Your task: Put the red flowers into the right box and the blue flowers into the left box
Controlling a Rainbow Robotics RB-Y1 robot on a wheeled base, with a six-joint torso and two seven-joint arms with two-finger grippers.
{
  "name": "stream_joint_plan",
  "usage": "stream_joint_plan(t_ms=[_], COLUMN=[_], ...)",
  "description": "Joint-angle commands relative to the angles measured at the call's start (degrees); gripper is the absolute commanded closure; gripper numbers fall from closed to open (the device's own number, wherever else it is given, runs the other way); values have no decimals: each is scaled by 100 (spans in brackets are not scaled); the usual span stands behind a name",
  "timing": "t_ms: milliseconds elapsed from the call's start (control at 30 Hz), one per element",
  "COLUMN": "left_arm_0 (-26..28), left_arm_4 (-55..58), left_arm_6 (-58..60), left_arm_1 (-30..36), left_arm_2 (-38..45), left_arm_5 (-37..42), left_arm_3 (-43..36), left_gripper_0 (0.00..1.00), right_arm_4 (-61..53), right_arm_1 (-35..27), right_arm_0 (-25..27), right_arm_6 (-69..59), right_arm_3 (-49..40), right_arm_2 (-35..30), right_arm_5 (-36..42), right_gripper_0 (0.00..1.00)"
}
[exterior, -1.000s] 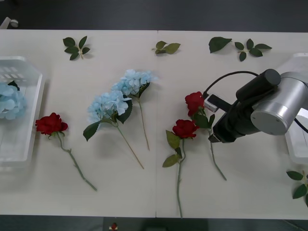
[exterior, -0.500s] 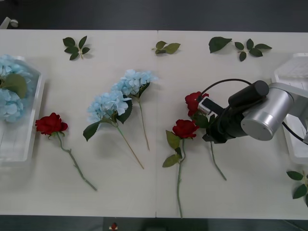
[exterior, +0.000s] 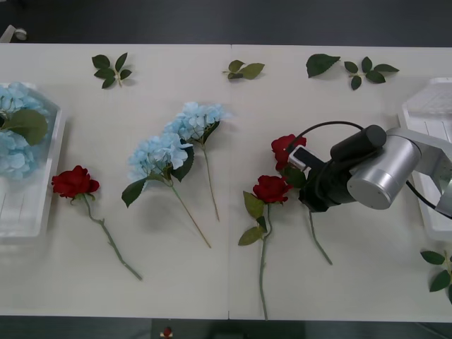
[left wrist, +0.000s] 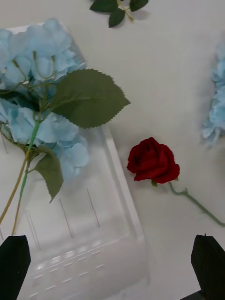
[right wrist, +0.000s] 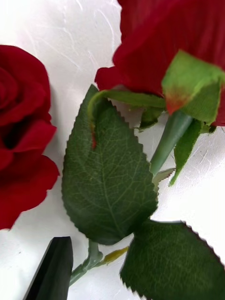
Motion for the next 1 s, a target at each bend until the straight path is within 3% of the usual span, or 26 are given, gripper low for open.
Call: stream_joint_plan(t_ms=[33, 167, 467, 767, 1000], left_arm_0=[-283, -379, 78, 579, 807], left_arm_4=[-101, -471, -2176, -3432, -4215], left_arm_6=[637, 1638, 3133, 3475, 3625], left_arm_1=[99, 11, -1017, -1325, -1334], left_arm_2=[-92, -813, -2254, -3467, -3836], left_arm_5=[460, 469, -375, -1473, -2115], left_arm_3=[-670, -1382, -2516, -2718, -2612], left_gripper_0=[0, 0, 0, 0, 0], right_arm_4=[12, -14, -287, -2537, -2607], right_arm_1=[89, 89, -105, -1792, -2566], right_arm_0=[-140, -140, -245, -834, -992], right_arm_6=[-74, -74, -118, -145, -65], right_arm_3=[-40, -40, -110, -488, 57], right_arm_2=[-111, -111, -120, -744, -1658], right_arm_5=[-11, -11, -29, 297, 1044], right_gripper_0=[73, 100, 100, 100, 100])
